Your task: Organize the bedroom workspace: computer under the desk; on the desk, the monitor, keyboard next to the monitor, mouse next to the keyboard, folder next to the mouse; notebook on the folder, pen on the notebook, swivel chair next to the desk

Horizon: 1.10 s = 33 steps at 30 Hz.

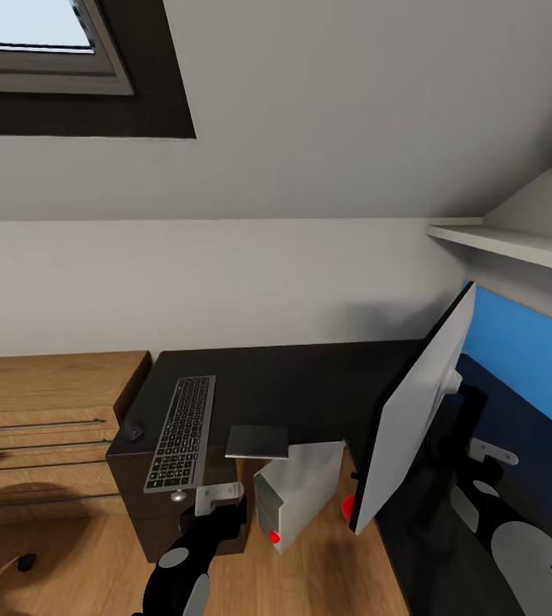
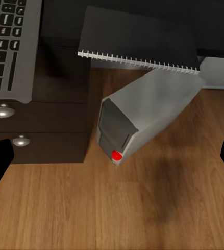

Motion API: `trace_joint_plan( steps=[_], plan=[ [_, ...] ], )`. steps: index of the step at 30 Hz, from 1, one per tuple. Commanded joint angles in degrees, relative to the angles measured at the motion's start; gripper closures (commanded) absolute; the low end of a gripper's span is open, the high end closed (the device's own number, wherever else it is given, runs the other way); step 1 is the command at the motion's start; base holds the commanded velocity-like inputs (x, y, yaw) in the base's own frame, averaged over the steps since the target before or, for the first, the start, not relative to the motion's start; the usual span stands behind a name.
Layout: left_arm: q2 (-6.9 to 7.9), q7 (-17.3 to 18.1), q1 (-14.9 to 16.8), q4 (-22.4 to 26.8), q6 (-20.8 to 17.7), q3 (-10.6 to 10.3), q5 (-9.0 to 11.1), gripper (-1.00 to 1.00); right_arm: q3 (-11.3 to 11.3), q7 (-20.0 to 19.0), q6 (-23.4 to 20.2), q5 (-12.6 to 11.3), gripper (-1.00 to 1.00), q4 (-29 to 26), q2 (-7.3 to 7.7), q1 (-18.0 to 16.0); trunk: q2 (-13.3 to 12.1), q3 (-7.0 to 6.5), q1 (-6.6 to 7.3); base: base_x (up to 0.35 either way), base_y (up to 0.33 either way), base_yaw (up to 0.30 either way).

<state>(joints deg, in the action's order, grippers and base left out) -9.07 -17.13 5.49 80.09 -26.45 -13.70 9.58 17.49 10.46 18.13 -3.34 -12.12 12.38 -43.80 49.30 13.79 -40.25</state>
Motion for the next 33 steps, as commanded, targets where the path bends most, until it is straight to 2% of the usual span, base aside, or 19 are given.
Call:
trace_joint_plan(
  steps=[1, 33],
  plan=[
    [0.02, -0.5, 0.0, 0.1, -0.2, -0.1, 0.6, -1.0, -0.2, 0.1, 0.2, -0.4, -1.0, 0.1, 0.01, -0.1, 0.1, 0.08, -0.01, 0.0, 0.0, 0.0],
    [0.02, -0.5, 0.0, 0.0, -0.2, -0.1, 0.6, -1.0, -0.2, 0.2, 0.3, -0.4, -1.0, 0.1, 0.07, -0.1, 0.1, 0.08, -0.01, 0.013, 0.0, 0.0]
  ],
)
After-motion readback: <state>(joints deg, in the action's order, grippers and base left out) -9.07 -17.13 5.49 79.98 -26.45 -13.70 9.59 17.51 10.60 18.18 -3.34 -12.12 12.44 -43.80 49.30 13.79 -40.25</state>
